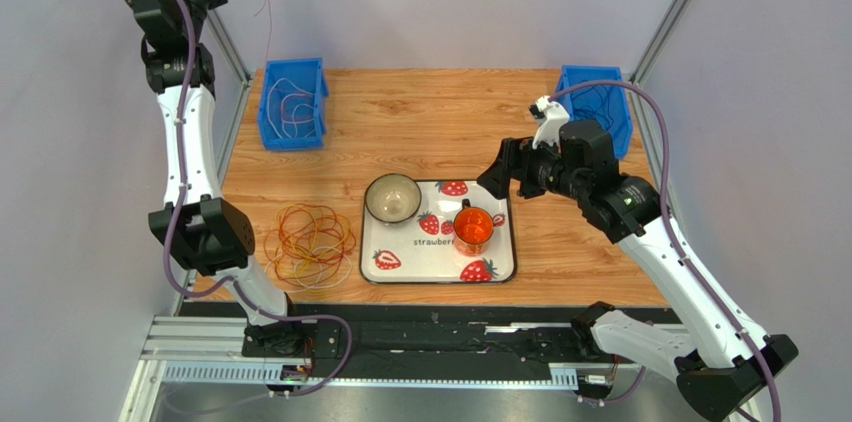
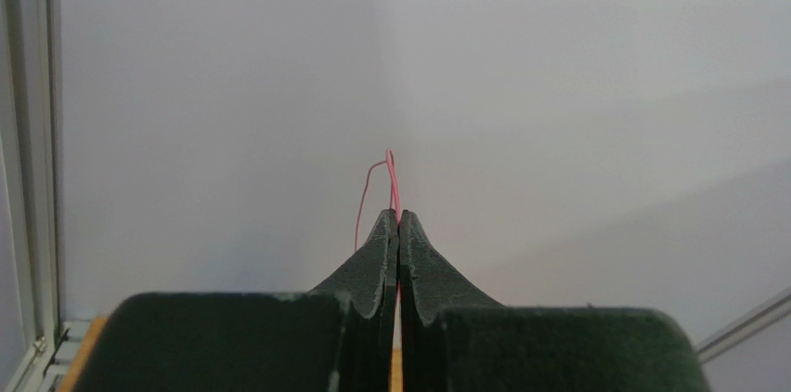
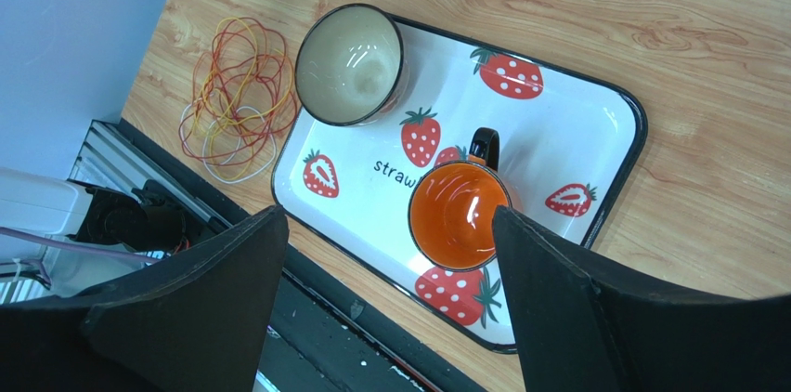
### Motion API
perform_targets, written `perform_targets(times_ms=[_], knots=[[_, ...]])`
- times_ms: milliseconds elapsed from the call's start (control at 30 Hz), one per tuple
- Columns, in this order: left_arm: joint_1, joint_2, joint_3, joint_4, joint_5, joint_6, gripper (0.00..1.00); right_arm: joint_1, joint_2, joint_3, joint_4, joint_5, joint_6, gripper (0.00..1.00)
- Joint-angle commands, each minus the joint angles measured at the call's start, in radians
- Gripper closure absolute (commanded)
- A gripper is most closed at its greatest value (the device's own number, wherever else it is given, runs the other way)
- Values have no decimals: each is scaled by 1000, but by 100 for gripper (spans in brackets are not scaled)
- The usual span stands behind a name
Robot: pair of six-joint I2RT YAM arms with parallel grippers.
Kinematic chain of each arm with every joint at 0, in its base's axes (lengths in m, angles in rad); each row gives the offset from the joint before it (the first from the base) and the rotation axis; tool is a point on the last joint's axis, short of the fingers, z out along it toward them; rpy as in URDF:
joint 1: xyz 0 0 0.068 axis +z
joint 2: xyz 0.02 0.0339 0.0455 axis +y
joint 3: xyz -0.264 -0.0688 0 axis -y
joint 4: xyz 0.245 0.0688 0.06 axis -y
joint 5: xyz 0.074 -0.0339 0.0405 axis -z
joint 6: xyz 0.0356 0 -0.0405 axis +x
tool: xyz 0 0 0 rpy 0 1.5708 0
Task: Untangle the cables
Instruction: Place the cable in the bin.
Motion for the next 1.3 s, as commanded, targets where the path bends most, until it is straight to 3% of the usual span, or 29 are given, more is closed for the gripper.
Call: perform_targets(times_ms=[0,200,900,1267], knots=[[10,49,-67,88,15,15,100,0,-19,-12,46,-22,17,15],[11,129,-111,164,93,-19,100,0,-25,-37,52,-23,23,16],[-18,109,-409,60,-102,122,100,-2,-10,-87,111,-75,64,17],[-18,147,-372,1,-73,126,98,0,4,-94,126,-95,73,18]])
